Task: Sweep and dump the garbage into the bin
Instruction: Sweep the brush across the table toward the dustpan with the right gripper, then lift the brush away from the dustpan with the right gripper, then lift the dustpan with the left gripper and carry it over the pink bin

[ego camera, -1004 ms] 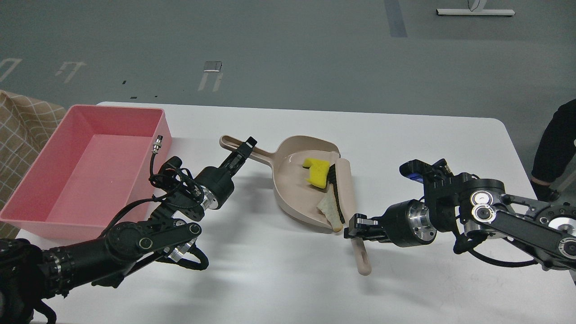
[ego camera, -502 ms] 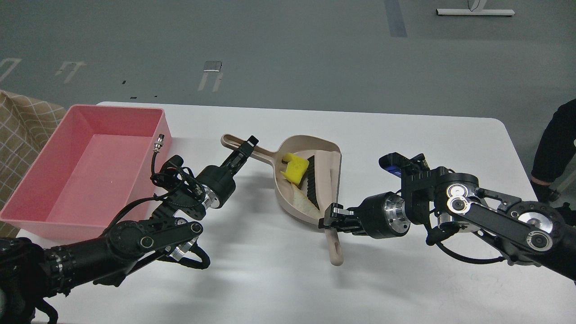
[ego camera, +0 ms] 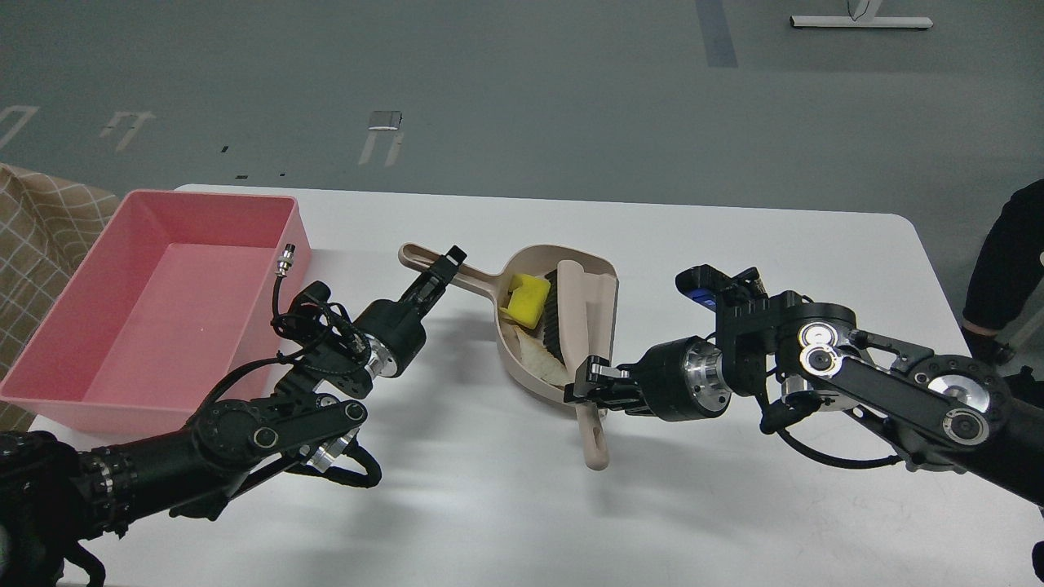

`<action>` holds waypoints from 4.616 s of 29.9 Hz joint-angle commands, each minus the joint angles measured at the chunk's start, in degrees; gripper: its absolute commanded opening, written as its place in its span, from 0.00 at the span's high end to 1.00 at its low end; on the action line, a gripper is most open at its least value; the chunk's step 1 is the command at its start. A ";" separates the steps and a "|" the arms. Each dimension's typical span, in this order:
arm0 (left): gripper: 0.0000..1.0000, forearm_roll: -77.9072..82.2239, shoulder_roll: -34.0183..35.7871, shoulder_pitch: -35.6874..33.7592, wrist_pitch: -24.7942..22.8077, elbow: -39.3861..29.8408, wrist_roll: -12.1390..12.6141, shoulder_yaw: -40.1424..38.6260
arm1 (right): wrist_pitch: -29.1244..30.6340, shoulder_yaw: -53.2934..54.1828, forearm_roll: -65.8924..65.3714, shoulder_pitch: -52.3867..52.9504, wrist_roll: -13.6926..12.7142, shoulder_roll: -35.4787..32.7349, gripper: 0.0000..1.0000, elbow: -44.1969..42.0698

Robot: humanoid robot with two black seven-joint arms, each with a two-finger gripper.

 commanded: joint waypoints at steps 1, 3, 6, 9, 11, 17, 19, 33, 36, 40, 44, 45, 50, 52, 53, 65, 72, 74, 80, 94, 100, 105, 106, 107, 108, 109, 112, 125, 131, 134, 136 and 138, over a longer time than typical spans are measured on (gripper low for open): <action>1.00 -0.08 0.14 -0.05 0.02 -0.14 0.00 -0.08 | -0.01 0.00 0.01 0.10 0.00 -1.53 1.00 0.30; 1.00 -0.17 0.23 0.04 0.02 -0.14 -0.09 -0.16 | -0.01 0.00 0.01 0.10 0.00 -2.59 1.00 0.65; 1.00 -0.87 0.14 -0.05 0.02 -0.23 -0.09 -0.16 | -0.01 0.35 0.10 0.10 0.00 -3.47 1.00 1.00; 1.00 -0.87 0.14 -0.05 0.02 -0.23 -0.09 -0.16 | -0.01 0.70 0.10 0.10 0.00 -4.26 1.00 1.18; 1.00 -0.87 0.14 -0.05 0.02 -0.23 -0.09 -0.16 | -0.01 1.40 0.10 0.10 0.00 -4.70 1.00 1.62; 1.00 -1.66 0.23 -0.05 0.02 -0.23 -0.09 -0.16 | -0.01 2.11 0.10 0.28 0.00 -5.40 1.00 2.06; 1.00 -1.66 0.23 -0.05 0.02 -0.32 -0.09 -0.16 | -0.01 2.90 0.10 0.28 0.00 -5.93 1.00 2.50; 1.00 -2.46 0.23 -0.05 0.02 -0.32 -0.17 -0.25 | -0.01 7.73 0.10 0.28 0.00 -6.54 1.00 3.55; 1.00 -2.54 0.23 -0.05 0.02 -0.32 -0.61 -0.25 | -0.01 9.22 0.10 0.37 0.00 -6.54 1.00 3.47; 1.00 -3.33 0.14 -0.05 0.02 -0.49 -0.70 -0.34 | -0.01 10.46 0.10 0.28 0.00 -7.42 1.00 3.47; 1.00 -6.05 0.23 -0.23 0.02 -0.93 -1.23 -0.34 | -0.01 12.39 0.10 0.02 0.00 -8.04 1.00 3.38; 1.00 -6.58 0.23 -0.31 0.02 -1.02 -1.58 -0.34 | -0.01 13.52 0.10 -0.07 0.00 -8.13 1.00 3.38; 1.00 -6.94 0.32 -0.40 0.02 -1.37 -1.76 -0.34 | -0.01 16.35 1.86 -0.69 0.00 -9.09 1.00 2.85; 1.00 -7.03 0.32 -0.40 0.02 -1.46 -1.76 -0.60 | -0.01 17.05 2.74 -0.78 0.00 -9.97 1.00 3.11; 1.00 -7.03 0.32 -0.40 0.02 -1.46 -1.76 -0.86 | -0.01 17.23 3.26 -0.95 0.00 -10.49 1.00 3.12; 1.00 -9.66 0.84 -0.58 0.02 -2.51 -1.76 -3.85 | -0.01 17.40 6.34 -0.95 0.00 -16.38 1.00 3.03; 1.00 -10.36 0.76 -0.58 0.02 -2.51 -1.76 -6.05 | -0.01 18.28 7.83 -1.30 0.00 -18.85 1.00 3.03; 1.00 -11.24 0.84 -0.58 0.02 -2.51 -1.84 -6.75 | -0.01 18.28 8.10 -1.39 0.00 -19.64 1.00 2.94; 1.00 -12.38 0.76 -0.58 0.02 -2.51 -3.08 -7.55 | -0.01 18.37 8.45 -1.83 0.00 -21.22 1.00 2.76; 1.00 -13.70 3.83 -0.67 0.02 -2.51 -3.51 -12.03 | -0.01 18.46 8.45 -3.24 0.00 -23.95 1.00 2.59; 1.00 -15.20 5.85 -1.10 0.02 -4.36 -3.86 -12.47 | -0.01 18.46 8.45 -3.94 0.00 -23.95 1.00 2.59; 1.00 -17.74 8.04 -2.16 0.02 -4.62 -4.74 -12.73 | -0.01 18.46 8.45 -4.20 0.00 -23.95 1.00 2.59; 1.00 -17.75 8.31 -2.25 0.02 -4.62 -4.92 -12.91 | -0.01 18.46 8.45 -4.20 0.00 -23.95 1.00 2.59; 1.00 -17.84 8.92 -2.25 0.02 -4.71 -5.10 -13.34 | -0.01 18.46 8.45 -4.20 0.00 -23.95 1.00 2.59; 1.00 -17.84 9.28 -2.25 0.02 -4.71 -5.10 -13.61 | -0.01 18.46 8.45 -4.29 0.00 -23.95 1.00 2.59; 1.00 -17.84 9.63 -2.25 0.02 -4.80 -5.10 -13.87 | -0.01 18.46 8.45 -4.29 0.00 -23.95 1.00 2.59; 1.00 -17.84 11.56 -2.25 0.02 -5.59 -5.10 -15.01 | -0.01 18.46 8.45 -4.29 0.00 -23.86 1.00 2.59; 1.00 -17.75 18.76 -1.55 -5.91 -7.43 -6.20 -15.28 | -0.01 18.37 8.36 -4.64 0.00 -23.51 1.00 2.32; 1.00 -17.75 21.93 -1.37 -9.87 -8.14 -6.20 -15.28 | -0.01 18.37 8.36 -5.08 0.00 -23.42 1.00 2.15; 1.00 -17.75 23.34 -1.28 -12.42 -8.14 -6.20 -15.28 | -0.01 18.37 8.36 -5.17 0.00 -23.42 1.00 2.15; 1.00 -17.75 24.48 -1.28 -13.47 -8.23 -6.20 -15.28 | -0.01 18.37 8.36 -5.17 0.00 -23.42 1.00 1.71; 1.00 -17.84 25.62 -1.28 -14.62 -8.31 -6.20 -15.37 | -0.01 18.37 8.36 -5.17 0.00 -23.42 1.00 1.45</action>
